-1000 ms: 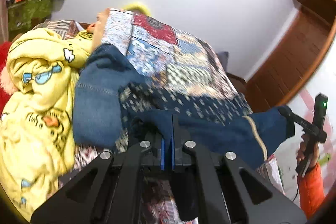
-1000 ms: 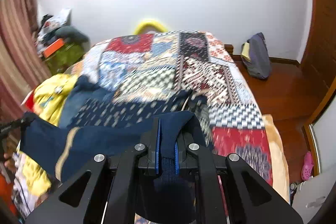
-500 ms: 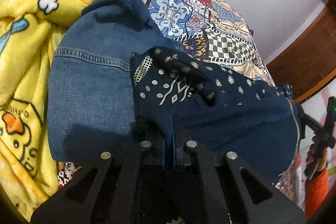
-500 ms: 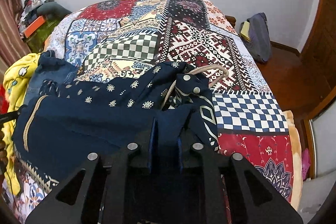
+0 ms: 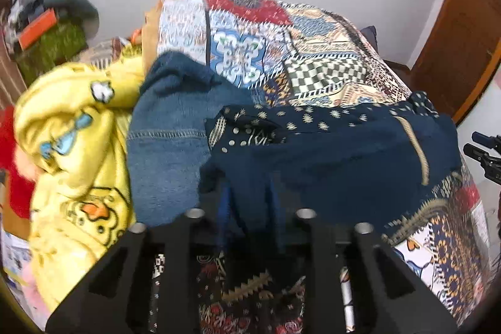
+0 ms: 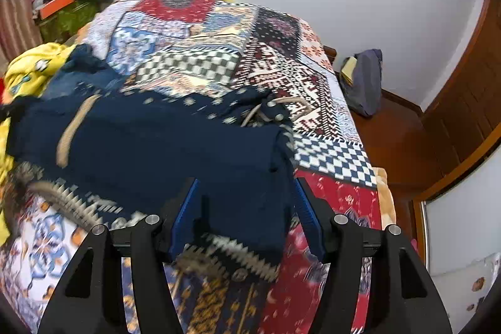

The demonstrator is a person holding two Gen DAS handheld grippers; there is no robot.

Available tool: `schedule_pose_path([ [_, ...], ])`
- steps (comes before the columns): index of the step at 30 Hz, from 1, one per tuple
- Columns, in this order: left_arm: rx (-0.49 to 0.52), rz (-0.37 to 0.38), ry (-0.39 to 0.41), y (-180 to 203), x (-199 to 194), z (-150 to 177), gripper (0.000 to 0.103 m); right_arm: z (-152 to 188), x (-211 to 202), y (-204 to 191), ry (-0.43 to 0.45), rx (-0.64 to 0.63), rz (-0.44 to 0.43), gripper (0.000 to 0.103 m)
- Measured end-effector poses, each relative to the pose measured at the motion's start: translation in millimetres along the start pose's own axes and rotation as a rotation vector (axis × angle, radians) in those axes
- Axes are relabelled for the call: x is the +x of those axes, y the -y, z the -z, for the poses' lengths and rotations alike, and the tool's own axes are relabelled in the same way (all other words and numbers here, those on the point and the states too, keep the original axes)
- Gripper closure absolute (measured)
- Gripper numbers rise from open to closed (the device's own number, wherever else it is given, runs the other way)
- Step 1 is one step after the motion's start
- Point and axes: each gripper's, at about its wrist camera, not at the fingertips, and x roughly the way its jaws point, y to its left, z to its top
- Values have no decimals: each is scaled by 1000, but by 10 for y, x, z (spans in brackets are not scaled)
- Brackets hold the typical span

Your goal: Fold large clothes

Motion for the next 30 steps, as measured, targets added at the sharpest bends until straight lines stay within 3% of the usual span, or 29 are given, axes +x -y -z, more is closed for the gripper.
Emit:
schedule_pose_path([
  [2, 35, -24, 50, 99, -171, 45, 48, 45, -67, -86, 6, -13, -10, 46],
  [6, 50, 3, 74, 254, -340, 120, 42, 108, -114, -243, 17, -36, -31, 46],
  [11, 54, 87, 10, 445, -192, 271, 41, 165, 16, -430, -16, -36, -101, 46],
  [19, 91, 78, -72, 646, 303, 435, 41, 165, 461, -660, -94, -53, -129, 46],
  [26, 78, 87, -26, 543, 373, 170, 41, -116, 559, -640, -59, -34, -134, 45],
  [30, 70, 35, 5, 442, 520, -186, 41, -415, 655, -625, -26, -44, -118, 45],
])
